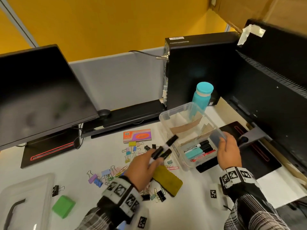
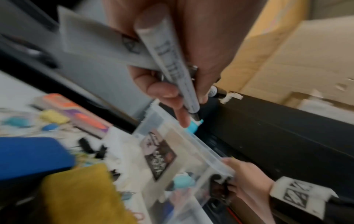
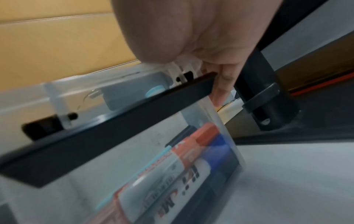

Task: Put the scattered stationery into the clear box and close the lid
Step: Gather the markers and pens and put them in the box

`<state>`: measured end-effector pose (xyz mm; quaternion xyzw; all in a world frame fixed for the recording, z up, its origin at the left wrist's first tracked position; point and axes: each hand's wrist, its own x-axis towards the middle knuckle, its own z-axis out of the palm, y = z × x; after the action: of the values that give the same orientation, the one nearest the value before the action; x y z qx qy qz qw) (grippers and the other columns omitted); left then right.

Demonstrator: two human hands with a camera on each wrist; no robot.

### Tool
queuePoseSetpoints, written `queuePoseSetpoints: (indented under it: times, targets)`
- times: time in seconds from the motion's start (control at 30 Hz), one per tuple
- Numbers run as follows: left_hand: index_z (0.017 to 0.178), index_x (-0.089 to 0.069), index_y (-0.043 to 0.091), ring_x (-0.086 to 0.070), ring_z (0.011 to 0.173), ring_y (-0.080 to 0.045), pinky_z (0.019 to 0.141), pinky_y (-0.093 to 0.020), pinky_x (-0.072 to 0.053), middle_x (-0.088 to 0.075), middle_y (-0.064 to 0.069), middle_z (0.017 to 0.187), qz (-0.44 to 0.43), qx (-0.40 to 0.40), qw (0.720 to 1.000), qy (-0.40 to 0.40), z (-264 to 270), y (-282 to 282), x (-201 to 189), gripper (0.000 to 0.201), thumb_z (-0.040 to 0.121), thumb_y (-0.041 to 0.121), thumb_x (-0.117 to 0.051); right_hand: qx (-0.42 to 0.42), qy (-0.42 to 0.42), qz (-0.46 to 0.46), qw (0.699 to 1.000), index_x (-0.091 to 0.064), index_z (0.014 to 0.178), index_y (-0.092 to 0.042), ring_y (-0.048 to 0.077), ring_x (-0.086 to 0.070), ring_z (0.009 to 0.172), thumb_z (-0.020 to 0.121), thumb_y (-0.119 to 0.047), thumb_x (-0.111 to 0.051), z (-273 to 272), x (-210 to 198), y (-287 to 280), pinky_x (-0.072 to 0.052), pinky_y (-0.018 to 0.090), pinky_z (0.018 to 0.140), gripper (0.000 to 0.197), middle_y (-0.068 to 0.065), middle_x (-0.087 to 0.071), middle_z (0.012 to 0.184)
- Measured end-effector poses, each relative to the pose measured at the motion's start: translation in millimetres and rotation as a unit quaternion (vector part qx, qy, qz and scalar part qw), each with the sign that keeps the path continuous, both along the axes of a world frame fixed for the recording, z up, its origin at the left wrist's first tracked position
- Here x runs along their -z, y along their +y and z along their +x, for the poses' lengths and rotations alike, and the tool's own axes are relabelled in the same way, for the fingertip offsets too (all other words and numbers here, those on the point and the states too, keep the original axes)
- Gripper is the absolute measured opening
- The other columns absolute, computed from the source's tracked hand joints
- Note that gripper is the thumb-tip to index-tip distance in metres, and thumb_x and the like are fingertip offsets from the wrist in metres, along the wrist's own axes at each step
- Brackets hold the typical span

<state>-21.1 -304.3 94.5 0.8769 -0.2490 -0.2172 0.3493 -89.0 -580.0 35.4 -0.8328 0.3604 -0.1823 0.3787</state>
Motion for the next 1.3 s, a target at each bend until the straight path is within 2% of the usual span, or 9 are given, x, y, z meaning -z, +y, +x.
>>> queuePoseSetpoints:
  times: [0.07,0.17,0.37,0.6,0.77,0.87,1.03,1.17,1.3]
  targets:
    - [0.116,-0.052,0.030,-0.060,0.076,-0.013,0.071,-0.029,-0.052,-0.063,0.010,0.088,0.045,0.046,0.996,-0.061,0,-39,-7,0.024,0.096,0.040,-0.043,-0.008,-0.012,0.002,1.000,-0.042,0.134,-0.011,0.030,-0.047,0.122,0.101,-0.026,-0.031,-1,4,-2,-0.036,0.040,0.103,0.038,0.013,-0.045,0.138]
    - [0.119,-0.052,0.019,-0.060,0.094,-0.026,0.074,-0.032,-0.045,-0.064,-0.006,0.104,0.102,0.121,0.978,-0.135,2,-93,-13,0.028,0.097,0.033,-0.043,-0.017,-0.023,0.005,1.000,-0.042,0.135,-0.011,0.029,-0.046,0.123,0.101,-0.026,-0.031,-1,8,-7,-0.035,0.040,0.104,0.038,0.013,-0.045,0.138]
    - [0.120,-0.050,0.010,-0.060,0.097,-0.032,0.078,-0.037,-0.044,-0.063,-0.014,0.106,0.151,0.166,0.970,-0.098,15,-159,-15,0.030,0.097,0.029,-0.044,-0.023,-0.038,0.001,0.999,-0.049,0.116,-0.008,0.027,-0.053,0.104,0.100,-0.014,-0.032,-1,11,-9,-0.036,0.030,0.088,0.024,0.013,-0.050,0.116]
    - [0.113,-0.056,0.015,-0.061,0.092,-0.027,0.076,-0.034,-0.046,-0.065,-0.009,0.100,0.099,0.114,0.986,-0.077,26,-145,-13,0.027,0.096,0.033,-0.044,-0.035,-0.048,-0.011,0.998,-0.045,0.128,-0.011,0.020,-0.050,0.106,0.101,-0.021,-0.031,-3,11,-9,-0.038,0.032,0.093,0.032,0.011,-0.049,0.126]
    - [0.119,-0.053,0.012,-0.060,0.092,-0.030,0.071,-0.033,-0.041,-0.063,-0.012,0.102,0.199,0.189,0.952,-0.137,16,-144,-3,0.030,0.097,0.028,-0.041,-0.030,-0.066,-0.009,0.997,-0.046,0.128,-0.010,0.011,-0.044,0.101,0.101,-0.018,-0.032,-1,12,-8,-0.035,0.028,0.090,0.032,0.011,-0.049,0.124]
    - [0.110,-0.057,0.008,-0.063,0.092,-0.030,0.068,-0.032,-0.037,-0.065,-0.011,0.102,0.241,0.215,0.929,-0.183,11,-154,-3,0.023,0.096,0.023,-0.046,-0.023,-0.066,-0.010,0.998,-0.045,0.130,-0.012,0.020,-0.049,0.108,0.101,-0.021,-0.031,-1,17,-8,-0.036,0.030,0.092,0.033,0.011,-0.048,0.127]
    - [0.100,-0.059,0.010,-0.059,0.104,-0.031,0.080,-0.037,-0.041,-0.064,-0.016,0.113,0.244,0.238,0.923,-0.176,5,-171,-1,0.024,0.096,0.029,-0.045,-0.015,-0.074,-0.012,0.997,-0.044,0.130,-0.013,0.027,-0.047,0.118,0.102,-0.023,-0.029,-1,19,-7,-0.036,0.039,0.098,0.033,0.013,-0.046,0.130]
    - [0.124,-0.052,0.005,-0.052,0.119,-0.031,0.096,-0.040,-0.041,-0.055,-0.015,0.129,0.249,0.231,0.930,-0.143,11,-177,-5,0.047,0.096,0.042,-0.041,-0.016,-0.066,-0.007,0.998,-0.043,0.130,-0.012,0.029,-0.046,0.119,0.102,-0.023,-0.028,-2,17,-7,-0.036,0.041,0.099,0.034,0.014,-0.045,0.132]
    - [0.132,-0.045,0.005,-0.044,0.126,-0.032,0.104,-0.046,-0.038,-0.047,-0.017,0.138,0.253,0.306,0.908,-0.133,12,-172,-2,0.041,0.100,0.028,-0.036,-0.010,-0.068,-0.013,0.998,-0.044,0.130,-0.012,0.029,-0.046,0.119,0.102,-0.022,-0.028,-2,17,-6,-0.036,0.040,0.099,0.033,0.015,-0.046,0.131]
